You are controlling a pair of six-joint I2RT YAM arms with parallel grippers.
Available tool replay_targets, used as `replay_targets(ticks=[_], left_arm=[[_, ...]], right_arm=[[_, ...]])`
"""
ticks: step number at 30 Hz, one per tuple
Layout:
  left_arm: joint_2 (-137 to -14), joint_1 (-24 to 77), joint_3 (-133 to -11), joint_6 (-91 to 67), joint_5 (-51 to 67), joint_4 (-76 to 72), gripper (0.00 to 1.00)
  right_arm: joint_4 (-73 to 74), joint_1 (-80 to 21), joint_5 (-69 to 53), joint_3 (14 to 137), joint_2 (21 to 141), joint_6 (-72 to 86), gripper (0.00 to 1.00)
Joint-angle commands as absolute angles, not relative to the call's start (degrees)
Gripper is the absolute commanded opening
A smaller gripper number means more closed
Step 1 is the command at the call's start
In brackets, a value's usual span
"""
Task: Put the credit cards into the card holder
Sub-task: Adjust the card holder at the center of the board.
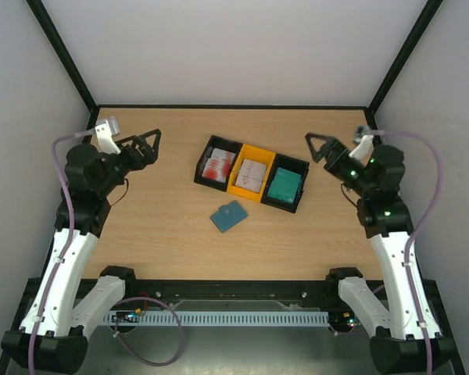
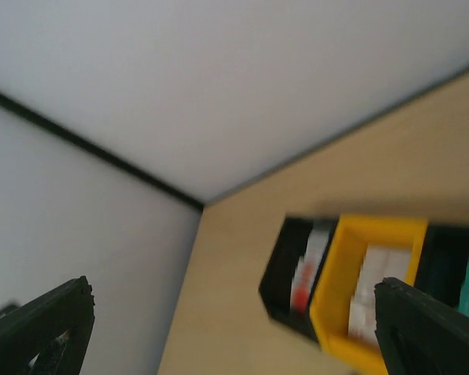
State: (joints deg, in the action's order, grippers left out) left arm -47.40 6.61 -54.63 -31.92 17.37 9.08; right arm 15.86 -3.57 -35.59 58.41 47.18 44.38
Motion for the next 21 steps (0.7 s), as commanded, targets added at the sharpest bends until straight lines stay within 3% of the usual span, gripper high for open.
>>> replay_targets(ticks=[1, 10, 19, 21], left_arm=[[-47.52, 8.5, -49.31, -37.06, 25.46, 3.32, 1.0], [-53.68, 26.31, -43.05, -41.89, 12.79, 10.97, 1.0], [-62.76, 37.41, -35.22, -47.99, 6.84, 7.03, 1.0], [-63.65, 37.69, -32.96, -49.86, 7.04, 4.51, 0.94]], right_arm=[[19.03, -8.61, -44.0, 51.95, 44.47, 44.0, 0.95], [26.36, -22.73, -36.34, 41.53, 41.73, 42.92, 0.81], [25.62, -41.21, -22.08, 33.86, 50.26, 43.08, 0.67], [22.47, -44.76, -19.67, 32.28, 52.55, 44.52, 0.66]])
